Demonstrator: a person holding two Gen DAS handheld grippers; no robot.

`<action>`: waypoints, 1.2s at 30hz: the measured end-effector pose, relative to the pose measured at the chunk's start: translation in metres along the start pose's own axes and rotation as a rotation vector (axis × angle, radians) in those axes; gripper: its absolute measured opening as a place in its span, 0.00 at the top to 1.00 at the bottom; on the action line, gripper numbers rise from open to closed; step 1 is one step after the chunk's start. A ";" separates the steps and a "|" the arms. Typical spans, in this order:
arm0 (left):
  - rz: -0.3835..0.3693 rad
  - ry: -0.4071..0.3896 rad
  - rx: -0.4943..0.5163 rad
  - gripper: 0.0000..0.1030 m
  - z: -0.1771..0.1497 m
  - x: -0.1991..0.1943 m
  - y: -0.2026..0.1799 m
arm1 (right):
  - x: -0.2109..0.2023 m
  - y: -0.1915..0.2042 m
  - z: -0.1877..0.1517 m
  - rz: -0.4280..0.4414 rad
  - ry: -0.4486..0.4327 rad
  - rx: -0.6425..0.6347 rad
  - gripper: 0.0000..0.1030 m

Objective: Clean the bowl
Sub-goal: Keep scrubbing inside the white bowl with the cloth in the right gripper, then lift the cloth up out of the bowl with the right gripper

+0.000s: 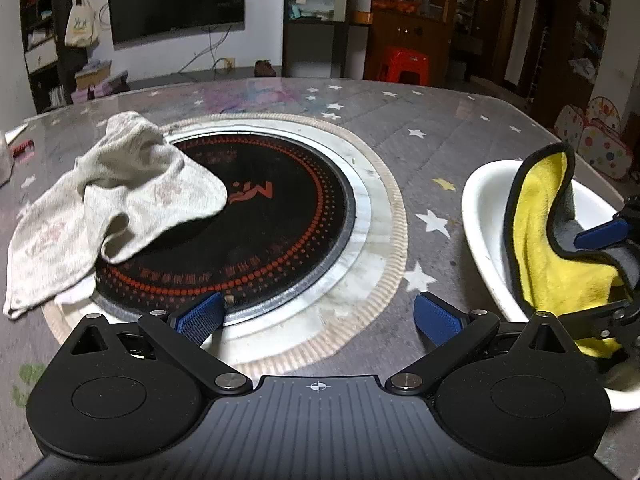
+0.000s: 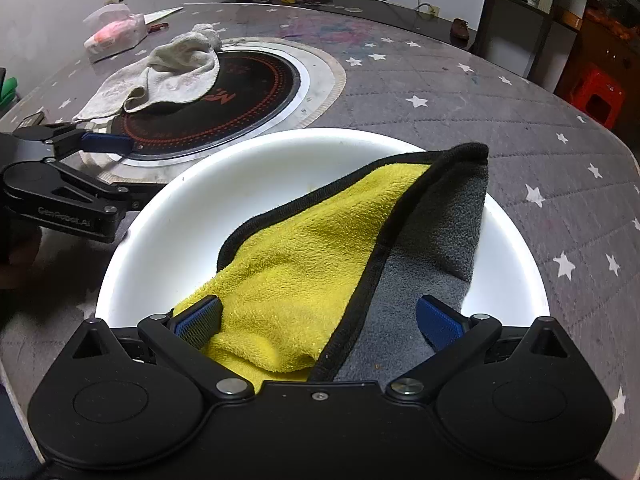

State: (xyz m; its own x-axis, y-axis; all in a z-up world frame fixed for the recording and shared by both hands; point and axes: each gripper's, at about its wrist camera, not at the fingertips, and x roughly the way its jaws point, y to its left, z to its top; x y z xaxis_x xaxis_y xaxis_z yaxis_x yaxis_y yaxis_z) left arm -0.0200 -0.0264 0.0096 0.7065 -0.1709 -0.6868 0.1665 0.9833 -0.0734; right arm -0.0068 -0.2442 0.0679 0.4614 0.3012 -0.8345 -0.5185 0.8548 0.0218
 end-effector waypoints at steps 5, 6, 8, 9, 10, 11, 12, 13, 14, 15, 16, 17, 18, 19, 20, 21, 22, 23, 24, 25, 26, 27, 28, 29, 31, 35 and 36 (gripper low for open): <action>-0.029 0.021 -0.079 0.00 0.003 -0.010 0.005 | -0.003 0.003 -0.004 -0.005 0.012 0.006 0.00; -0.036 0.023 -0.091 0.01 0.004 -0.013 0.005 | -0.004 0.004 -0.005 -0.005 0.016 0.005 0.00; -0.039 0.022 -0.092 0.01 0.006 -0.016 0.003 | -0.006 0.006 -0.008 -0.002 0.021 0.001 0.00; -0.039 0.016 -0.080 0.01 0.008 -0.021 -0.001 | -0.007 0.006 -0.009 0.000 0.025 -0.002 0.00; -0.038 0.011 -0.072 0.01 0.009 -0.025 -0.004 | -0.007 0.007 -0.010 0.001 0.028 -0.002 0.00; -0.038 0.009 -0.069 0.01 0.009 -0.025 -0.005 | -0.008 0.007 -0.011 0.003 0.032 0.000 0.00; -0.045 0.004 -0.060 0.01 0.010 -0.029 -0.010 | -0.010 0.007 -0.013 0.005 0.037 0.003 0.00; -0.050 0.006 -0.053 0.01 0.011 -0.031 -0.013 | -0.011 0.008 -0.014 0.007 0.041 0.007 0.00; -0.054 0.009 -0.046 0.01 0.012 -0.032 -0.016 | -0.012 0.008 -0.014 0.009 0.044 0.010 0.00; -0.054 0.010 -0.044 0.01 0.012 -0.033 -0.017 | -0.013 0.008 -0.015 0.011 0.047 0.013 0.00; -0.054 0.013 -0.033 0.01 0.013 -0.034 -0.022 | -0.014 0.008 -0.016 0.012 0.051 0.017 0.00; -0.054 0.018 -0.026 0.01 0.013 -0.034 -0.025 | -0.015 0.008 -0.016 0.012 0.056 0.017 0.00; -0.056 0.025 -0.019 0.01 0.014 -0.034 -0.027 | -0.017 0.009 -0.015 0.013 0.062 0.013 0.00; -0.056 0.030 -0.013 0.01 0.014 -0.033 -0.030 | -0.019 0.010 -0.015 0.012 0.062 0.005 0.00; -0.057 0.036 -0.007 0.01 0.014 -0.032 -0.032 | -0.022 0.011 -0.015 0.011 0.062 -0.001 0.00; -0.061 0.041 -0.002 0.01 0.014 -0.031 -0.035 | -0.023 0.011 -0.016 0.009 0.061 -0.003 0.00; -0.062 0.046 0.003 0.01 0.014 -0.031 -0.037 | -0.024 0.011 -0.016 0.006 0.060 -0.004 0.00; -0.060 0.049 0.009 0.01 0.014 -0.030 -0.039 | -0.027 0.012 -0.017 0.004 0.058 -0.007 0.00; -0.057 0.051 0.015 0.02 0.014 -0.029 -0.041 | -0.030 0.012 -0.017 0.001 0.056 -0.011 0.00; -0.056 0.054 0.018 0.03 0.014 -0.028 -0.042 | -0.033 0.012 -0.017 -0.001 0.055 -0.017 0.00; -0.059 0.060 0.022 0.03 0.014 -0.027 -0.045 | -0.035 0.012 -0.018 -0.004 0.055 -0.020 0.00; -0.064 0.067 0.025 0.06 0.013 -0.026 -0.046 | -0.036 0.012 -0.018 -0.007 0.057 -0.023 0.00; -0.069 0.074 0.029 0.09 0.013 -0.024 -0.048 | -0.038 0.012 -0.019 -0.009 0.060 -0.026 0.00; -0.073 0.079 0.032 0.10 0.013 -0.023 -0.049 | -0.040 0.011 -0.020 -0.009 0.066 -0.030 0.00; -0.080 0.088 0.038 0.15 0.012 -0.021 -0.052 | -0.042 0.009 -0.021 -0.004 0.074 -0.028 0.00; -0.085 0.098 0.060 0.21 0.012 -0.017 -0.058 | -0.036 0.002 -0.020 0.026 0.103 0.003 0.00; -0.089 0.100 0.065 0.24 0.012 -0.016 -0.059 | -0.033 0.001 -0.021 0.029 0.108 0.004 0.00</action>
State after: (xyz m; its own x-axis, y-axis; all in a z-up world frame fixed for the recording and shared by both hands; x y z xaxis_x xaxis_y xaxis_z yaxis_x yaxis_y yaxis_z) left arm -0.0331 -0.0828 0.0341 0.6155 -0.2470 -0.7484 0.2717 0.9579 -0.0927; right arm -0.0378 -0.2618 0.0845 0.3661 0.2789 -0.8878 -0.5273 0.8483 0.0490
